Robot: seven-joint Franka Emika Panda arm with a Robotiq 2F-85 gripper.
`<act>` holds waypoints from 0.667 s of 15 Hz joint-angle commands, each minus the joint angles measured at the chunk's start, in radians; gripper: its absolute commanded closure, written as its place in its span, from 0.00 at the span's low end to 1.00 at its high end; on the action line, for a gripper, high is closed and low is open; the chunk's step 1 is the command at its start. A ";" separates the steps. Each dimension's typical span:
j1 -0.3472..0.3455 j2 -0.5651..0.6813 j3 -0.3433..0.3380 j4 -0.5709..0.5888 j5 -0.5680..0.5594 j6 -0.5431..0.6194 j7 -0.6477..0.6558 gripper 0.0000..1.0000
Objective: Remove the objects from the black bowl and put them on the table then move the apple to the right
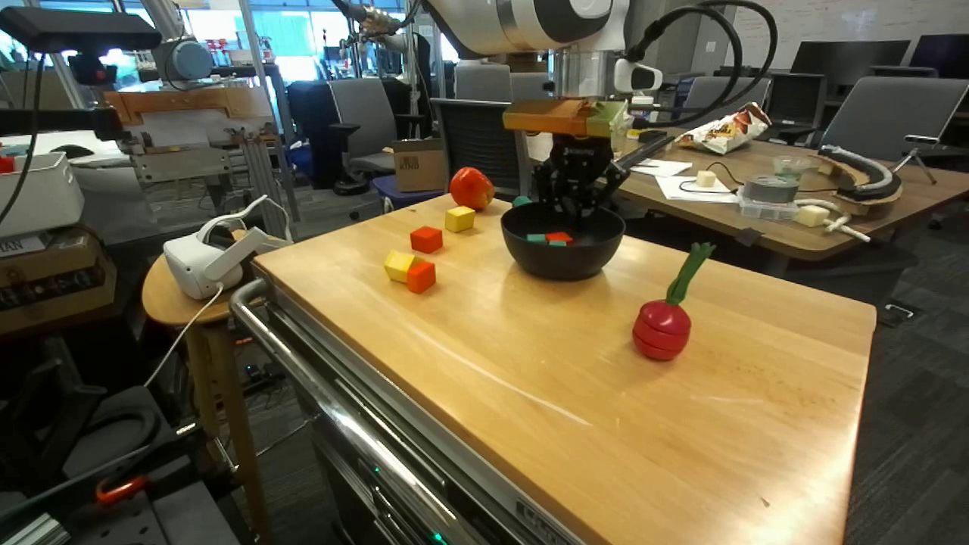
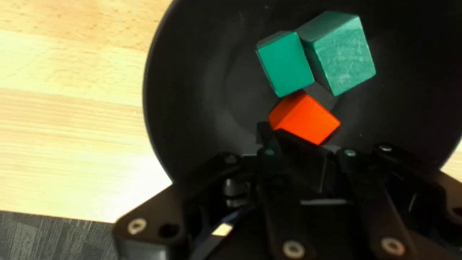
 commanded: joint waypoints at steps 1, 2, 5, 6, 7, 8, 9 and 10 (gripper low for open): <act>-0.025 -0.046 0.018 -0.016 0.058 0.034 -0.029 0.70; -0.029 -0.045 0.021 -0.015 0.075 0.035 -0.034 0.69; -0.045 -0.020 0.044 -0.003 0.148 0.014 -0.071 0.46; -0.047 -0.014 0.049 -0.003 0.165 0.012 -0.079 0.38; -0.049 -0.005 0.054 -0.003 0.180 0.011 -0.086 0.31; -0.049 0.004 0.057 -0.002 0.191 0.010 -0.088 0.22; -0.049 0.015 0.060 0.002 0.198 0.008 -0.089 0.16; -0.046 0.024 0.058 0.005 0.198 0.007 -0.083 0.07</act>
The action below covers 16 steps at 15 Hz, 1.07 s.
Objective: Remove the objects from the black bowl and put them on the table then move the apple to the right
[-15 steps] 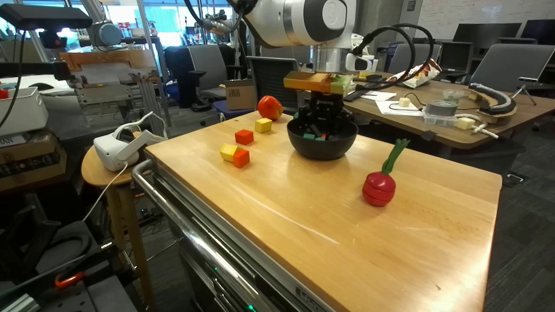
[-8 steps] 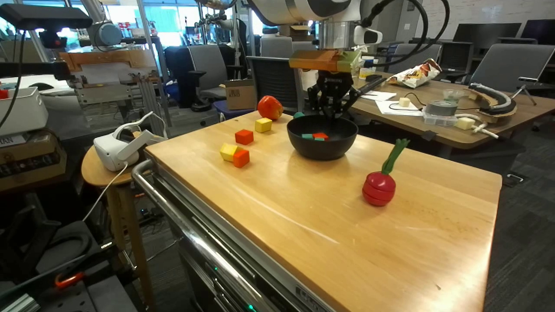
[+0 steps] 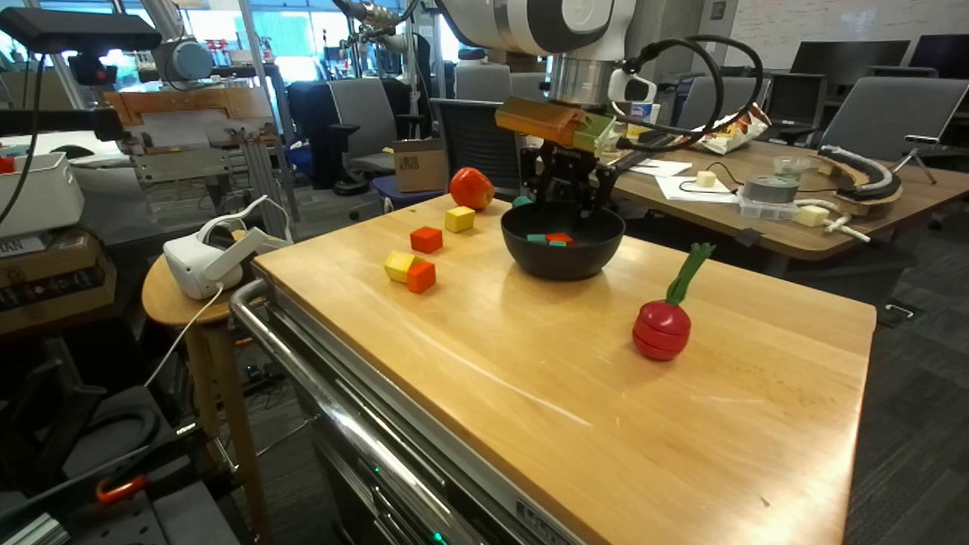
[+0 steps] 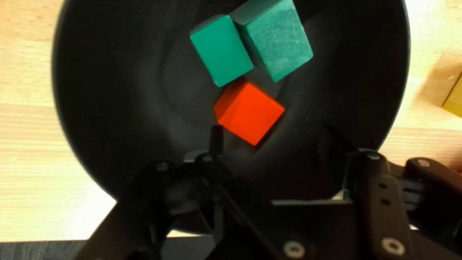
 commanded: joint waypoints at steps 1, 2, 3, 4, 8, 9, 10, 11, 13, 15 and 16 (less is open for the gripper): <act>-0.008 0.027 0.010 0.014 0.024 -0.002 -0.011 0.01; -0.005 0.035 0.007 0.015 0.018 0.000 -0.004 0.00; -0.005 0.043 0.005 0.018 0.015 -0.004 -0.001 0.00; -0.005 0.049 0.004 0.018 0.014 -0.004 0.001 0.00; -0.007 0.064 -0.002 0.015 0.010 -0.006 0.006 0.19; -0.009 0.064 -0.003 0.012 0.011 -0.004 0.006 0.28; -0.011 0.064 -0.002 0.011 0.011 -0.004 0.006 0.35; -0.012 0.059 -0.002 0.007 0.013 -0.002 0.003 0.43; -0.017 0.042 0.001 -0.004 0.017 0.005 -0.005 0.59; -0.021 0.010 0.004 -0.032 0.021 0.029 -0.014 0.74; -0.023 -0.008 0.005 -0.048 0.023 0.043 -0.018 0.81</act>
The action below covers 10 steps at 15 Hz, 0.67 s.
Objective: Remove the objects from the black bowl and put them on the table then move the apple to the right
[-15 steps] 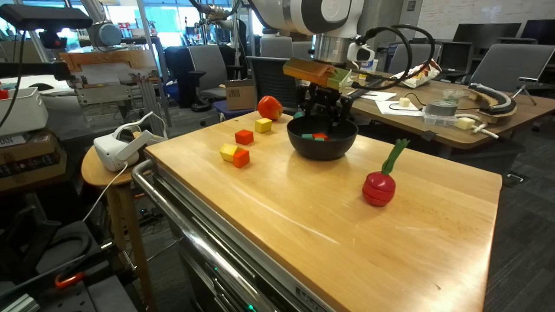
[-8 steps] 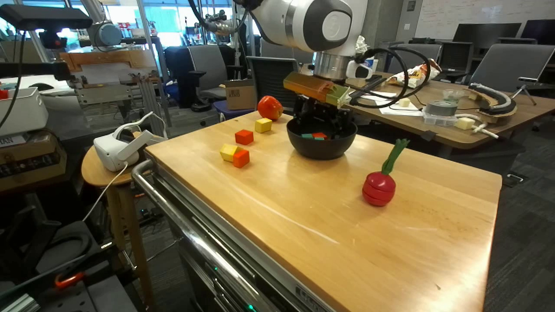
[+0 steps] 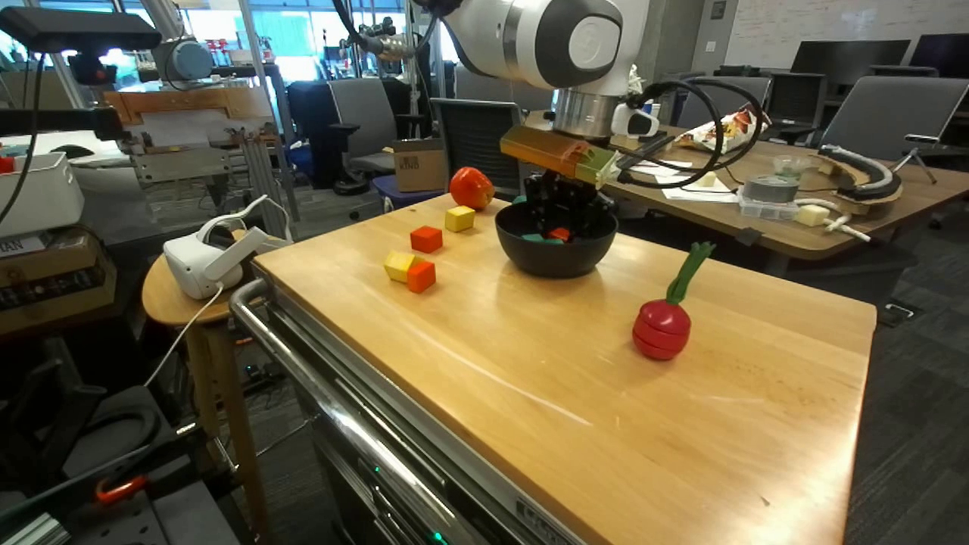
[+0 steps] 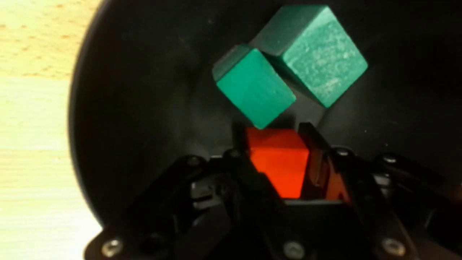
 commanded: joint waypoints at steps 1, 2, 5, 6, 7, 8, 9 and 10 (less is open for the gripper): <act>-0.009 -0.092 0.009 -0.082 0.013 0.068 -0.023 0.87; -0.007 -0.123 0.007 -0.113 0.008 0.097 -0.026 0.87; -0.015 -0.234 0.030 -0.220 0.022 0.146 -0.102 0.87; -0.012 -0.285 0.043 -0.276 0.019 0.149 -0.153 0.87; -0.003 -0.327 0.049 -0.324 0.013 0.158 -0.186 0.87; 0.013 -0.369 0.057 -0.378 0.001 0.167 -0.209 0.87; 0.025 -0.401 0.067 -0.418 0.000 0.166 -0.233 0.87; 0.042 -0.427 0.080 -0.458 -0.003 0.166 -0.253 0.87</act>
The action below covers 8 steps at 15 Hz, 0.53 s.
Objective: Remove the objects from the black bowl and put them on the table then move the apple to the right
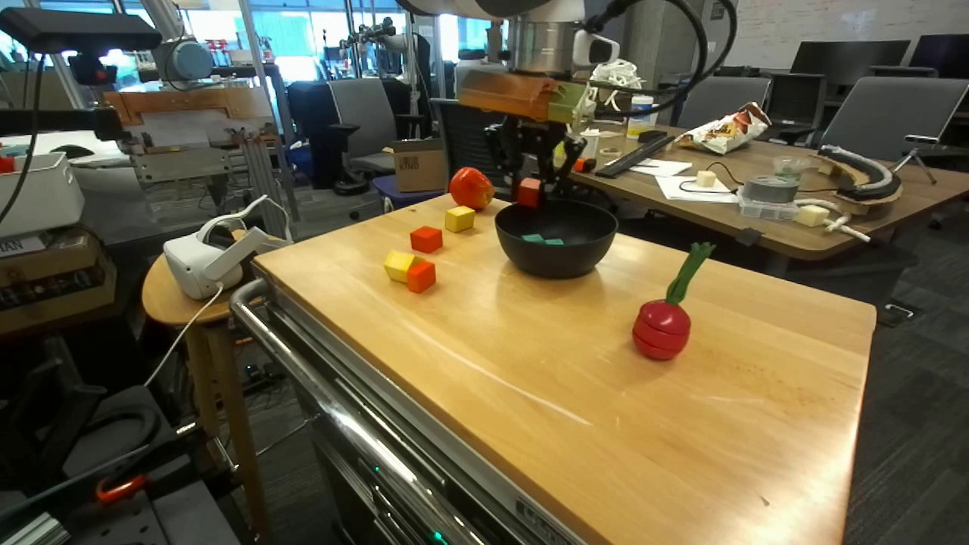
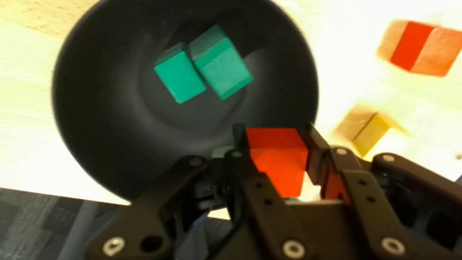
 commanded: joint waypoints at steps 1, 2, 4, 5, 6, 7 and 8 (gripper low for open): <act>0.052 -0.154 0.036 -0.206 -0.007 0.041 -0.085 0.87; 0.070 -0.166 0.047 -0.232 -0.005 0.033 -0.096 0.87; 0.110 -0.171 0.067 -0.272 -0.005 0.031 -0.099 0.87; 0.130 -0.169 0.076 -0.285 -0.008 0.029 -0.099 0.87; 0.150 -0.160 0.085 -0.292 -0.016 0.027 -0.096 0.87; 0.169 -0.151 0.093 -0.297 -0.027 0.027 -0.091 0.87; 0.187 -0.141 0.102 -0.301 -0.039 0.029 -0.087 0.87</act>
